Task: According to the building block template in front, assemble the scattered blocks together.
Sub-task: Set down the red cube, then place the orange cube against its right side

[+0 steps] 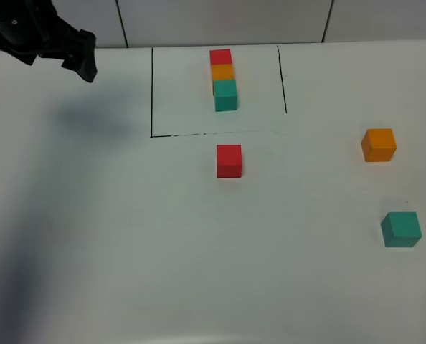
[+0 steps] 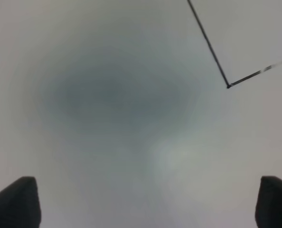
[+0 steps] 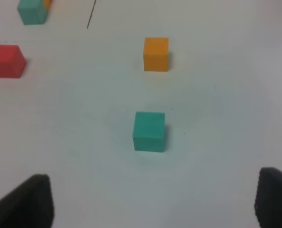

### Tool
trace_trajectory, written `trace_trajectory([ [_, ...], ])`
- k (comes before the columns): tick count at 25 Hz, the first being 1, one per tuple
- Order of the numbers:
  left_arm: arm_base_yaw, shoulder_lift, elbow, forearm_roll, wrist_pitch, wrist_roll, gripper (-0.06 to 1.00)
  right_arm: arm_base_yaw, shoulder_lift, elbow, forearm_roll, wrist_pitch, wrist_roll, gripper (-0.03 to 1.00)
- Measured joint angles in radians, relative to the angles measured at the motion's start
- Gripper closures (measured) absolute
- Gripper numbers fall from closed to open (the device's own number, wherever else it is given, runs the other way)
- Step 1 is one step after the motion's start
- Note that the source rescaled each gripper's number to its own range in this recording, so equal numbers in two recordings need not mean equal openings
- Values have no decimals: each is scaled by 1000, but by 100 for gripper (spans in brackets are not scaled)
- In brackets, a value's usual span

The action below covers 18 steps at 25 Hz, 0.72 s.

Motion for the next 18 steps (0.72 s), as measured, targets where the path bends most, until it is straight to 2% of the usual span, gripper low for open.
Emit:
trace_trajectory([
  [11,16,-319,396,1,-165,-34,5,0,0,0,4,0,0,24],
  [18,16,-562,572,0,-194,-88,5,0,0,0,5,0,0,24],
])
